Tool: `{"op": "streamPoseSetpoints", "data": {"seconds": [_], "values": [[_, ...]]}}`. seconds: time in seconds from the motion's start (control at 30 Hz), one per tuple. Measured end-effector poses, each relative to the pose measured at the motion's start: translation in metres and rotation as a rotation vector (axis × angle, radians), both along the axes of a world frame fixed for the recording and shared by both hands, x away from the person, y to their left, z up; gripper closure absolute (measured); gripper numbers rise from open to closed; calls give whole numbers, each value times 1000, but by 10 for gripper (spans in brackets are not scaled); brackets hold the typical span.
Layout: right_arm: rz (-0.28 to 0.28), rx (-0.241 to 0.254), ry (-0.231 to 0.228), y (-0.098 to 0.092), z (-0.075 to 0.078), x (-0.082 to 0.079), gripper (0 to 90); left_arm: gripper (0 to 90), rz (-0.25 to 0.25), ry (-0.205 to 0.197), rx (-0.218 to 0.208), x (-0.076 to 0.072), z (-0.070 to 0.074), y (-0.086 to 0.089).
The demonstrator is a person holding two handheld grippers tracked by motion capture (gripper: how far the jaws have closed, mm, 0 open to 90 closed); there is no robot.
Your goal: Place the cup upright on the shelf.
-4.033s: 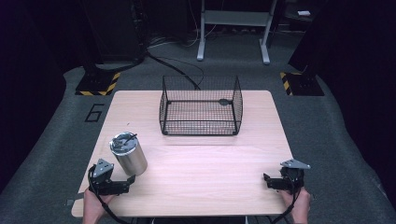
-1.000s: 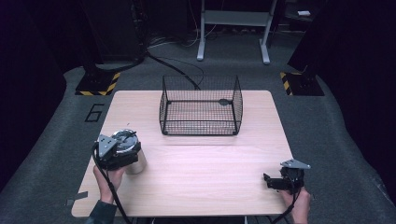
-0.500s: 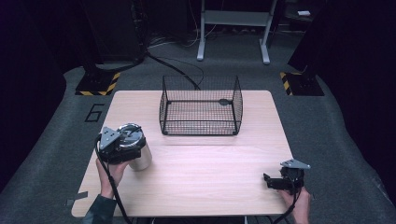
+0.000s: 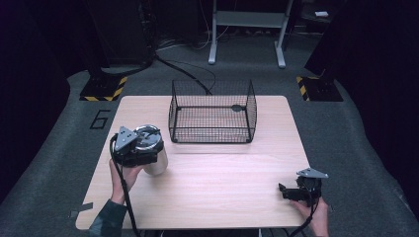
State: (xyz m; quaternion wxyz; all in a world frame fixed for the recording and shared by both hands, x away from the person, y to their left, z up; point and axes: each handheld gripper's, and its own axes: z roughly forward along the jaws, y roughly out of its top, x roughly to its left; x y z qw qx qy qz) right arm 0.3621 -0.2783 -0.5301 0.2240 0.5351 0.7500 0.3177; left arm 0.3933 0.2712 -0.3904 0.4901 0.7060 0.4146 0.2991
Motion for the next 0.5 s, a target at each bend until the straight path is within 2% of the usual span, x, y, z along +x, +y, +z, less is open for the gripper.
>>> {"op": "streamPoseSetpoints", "data": {"seconds": [0.13,0.27,0.5], "values": [[1,-1,0,0,0,0,0,41,-18,4,-6,4,4,-5],[4,-3,-2,0,0,0,0,42,-42,11,6,7,8,-10],[2,-4,1,-1,0,1,0,41,-79,-7,8,12,19,-19]]}}
